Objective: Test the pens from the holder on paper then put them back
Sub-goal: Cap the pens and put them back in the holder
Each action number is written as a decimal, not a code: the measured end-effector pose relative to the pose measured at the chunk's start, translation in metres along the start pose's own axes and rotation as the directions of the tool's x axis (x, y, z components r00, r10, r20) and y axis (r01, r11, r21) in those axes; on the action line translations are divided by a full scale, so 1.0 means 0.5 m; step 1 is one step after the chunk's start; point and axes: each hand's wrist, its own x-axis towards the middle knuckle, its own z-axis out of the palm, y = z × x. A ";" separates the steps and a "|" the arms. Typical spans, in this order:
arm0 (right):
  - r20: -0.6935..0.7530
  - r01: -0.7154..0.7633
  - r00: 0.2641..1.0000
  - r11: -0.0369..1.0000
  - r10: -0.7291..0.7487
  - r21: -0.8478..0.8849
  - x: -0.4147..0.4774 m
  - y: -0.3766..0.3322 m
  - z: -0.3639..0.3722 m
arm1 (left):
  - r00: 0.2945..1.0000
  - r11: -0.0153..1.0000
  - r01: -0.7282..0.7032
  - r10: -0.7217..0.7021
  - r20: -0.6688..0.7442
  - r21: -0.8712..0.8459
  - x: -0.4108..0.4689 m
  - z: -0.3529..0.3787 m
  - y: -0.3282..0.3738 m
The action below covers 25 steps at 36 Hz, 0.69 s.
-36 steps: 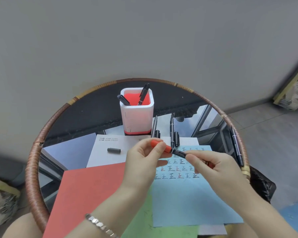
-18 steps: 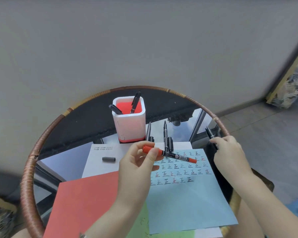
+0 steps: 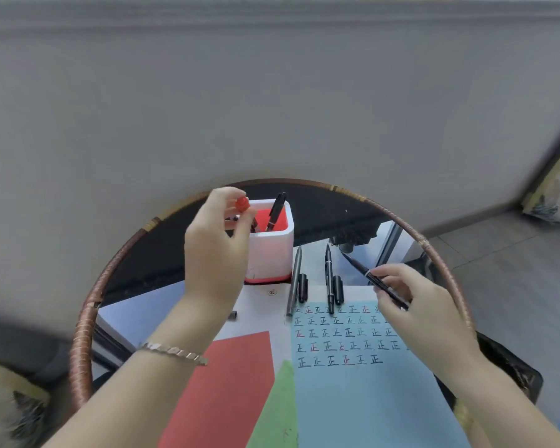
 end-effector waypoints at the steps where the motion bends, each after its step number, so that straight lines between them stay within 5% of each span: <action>1: 0.002 0.006 1.000 1.000 -0.006 -0.001 -0.001 0.000 0.002 | 0.998 0.999 0.000 -0.003 0.057 0.052 0.002 0.005 -0.005; 4: 0.002 0.014 1.000 1.000 -0.014 0.000 -0.003 0.002 0.004 | 0.988 0.986 -0.027 0.002 0.155 0.164 0.006 0.017 -0.012; 8: -0.010 0.016 1.000 1.000 -0.015 0.021 -0.010 0.006 -0.003 | 0.981 0.948 -0.181 0.158 0.109 0.260 -0.006 0.030 -0.005; 12: -0.031 0.000 1.000 0.998 0.001 0.055 -0.015 0.012 -0.015 | 0.901 0.900 -0.398 0.348 0.257 0.177 -0.052 0.067 -0.003; 18: -0.071 0.001 0.997 0.999 0.002 0.049 -0.022 0.025 -0.034 | 0.638 0.901 -0.370 0.069 0.767 0.227 -0.099 0.146 0.000; 21: -0.084 -0.009 0.996 0.999 0.014 0.052 -0.025 0.033 -0.043 | 0.539 0.894 -0.354 -0.044 0.841 0.273 -0.095 0.173 -0.006; 25: -0.095 -0.016 0.995 0.998 0.021 0.053 -0.026 0.046 -0.051 | 0.522 0.896 -0.344 -0.065 0.850 0.279 -0.089 0.188 -0.012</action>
